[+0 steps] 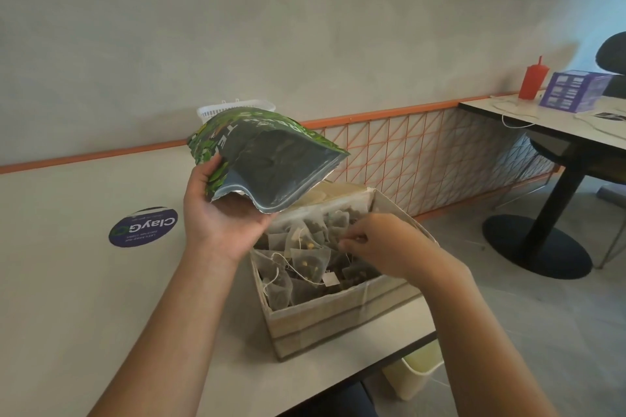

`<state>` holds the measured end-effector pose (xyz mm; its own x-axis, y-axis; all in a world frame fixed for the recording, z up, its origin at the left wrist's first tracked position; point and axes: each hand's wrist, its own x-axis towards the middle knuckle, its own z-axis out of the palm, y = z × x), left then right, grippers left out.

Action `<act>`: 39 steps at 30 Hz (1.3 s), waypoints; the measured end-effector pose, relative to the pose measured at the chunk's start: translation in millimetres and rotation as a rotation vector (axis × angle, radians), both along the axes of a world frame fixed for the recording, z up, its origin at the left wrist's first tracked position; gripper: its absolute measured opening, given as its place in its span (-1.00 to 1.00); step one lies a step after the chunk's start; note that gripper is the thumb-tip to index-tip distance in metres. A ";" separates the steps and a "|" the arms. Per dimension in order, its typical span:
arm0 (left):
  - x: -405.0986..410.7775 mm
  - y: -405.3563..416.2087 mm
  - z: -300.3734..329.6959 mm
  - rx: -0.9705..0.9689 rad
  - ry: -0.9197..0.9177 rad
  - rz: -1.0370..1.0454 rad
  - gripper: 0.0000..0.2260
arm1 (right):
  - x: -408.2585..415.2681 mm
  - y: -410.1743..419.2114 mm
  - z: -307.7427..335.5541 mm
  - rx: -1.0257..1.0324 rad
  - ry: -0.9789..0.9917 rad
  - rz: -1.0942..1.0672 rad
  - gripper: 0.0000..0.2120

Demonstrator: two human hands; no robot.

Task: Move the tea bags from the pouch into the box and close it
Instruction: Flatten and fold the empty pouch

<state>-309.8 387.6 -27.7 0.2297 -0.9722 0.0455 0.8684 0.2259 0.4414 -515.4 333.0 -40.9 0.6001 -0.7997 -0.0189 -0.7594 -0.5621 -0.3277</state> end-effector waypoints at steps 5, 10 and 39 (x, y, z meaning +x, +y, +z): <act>7.4 9.0 1.8 -0.007 -0.066 0.029 -0.61 | 10.3 -4.6 15.8 -0.239 -0.380 -0.131 -0.61; 20.6 25.6 8.0 0.009 -0.128 0.064 -0.72 | 41.8 -11.8 40.5 -0.337 -0.666 0.059 -0.24; 167.0 92.6 5.1 0.913 -1.256 1.054 -0.60 | 181.3 -30.6 83.0 0.335 -1.153 0.200 -0.84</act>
